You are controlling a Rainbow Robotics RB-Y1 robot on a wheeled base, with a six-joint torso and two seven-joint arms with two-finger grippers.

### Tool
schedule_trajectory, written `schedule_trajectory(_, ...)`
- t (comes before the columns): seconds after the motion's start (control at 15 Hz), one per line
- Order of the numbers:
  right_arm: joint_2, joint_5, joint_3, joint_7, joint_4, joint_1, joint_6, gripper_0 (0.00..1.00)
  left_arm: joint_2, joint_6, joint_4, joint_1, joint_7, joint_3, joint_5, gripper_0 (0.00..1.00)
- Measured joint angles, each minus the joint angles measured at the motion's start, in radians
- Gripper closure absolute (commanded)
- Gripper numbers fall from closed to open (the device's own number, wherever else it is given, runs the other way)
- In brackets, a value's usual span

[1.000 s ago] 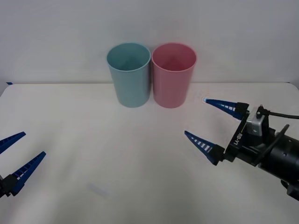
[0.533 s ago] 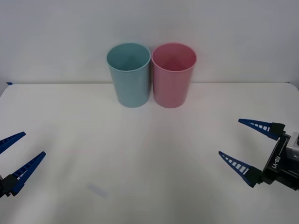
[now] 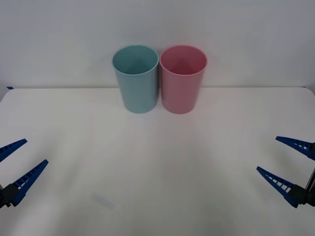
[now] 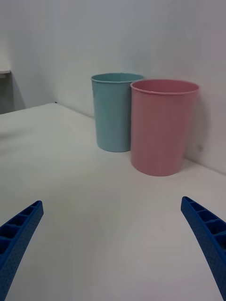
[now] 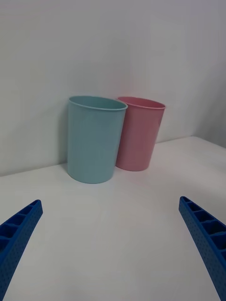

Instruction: Grasp the object on the table and drop it into the matching bin: aluminum can to the light blue bin, PET bottle to the pink bin.

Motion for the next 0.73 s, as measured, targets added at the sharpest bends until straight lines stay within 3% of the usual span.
schedule_trajectory(0.73,0.003,-0.004,-0.034,-0.053,0.004,0.049,0.004,0.00,0.000,0.000,0.000,0.000,0.000,0.000,0.000,0.00)
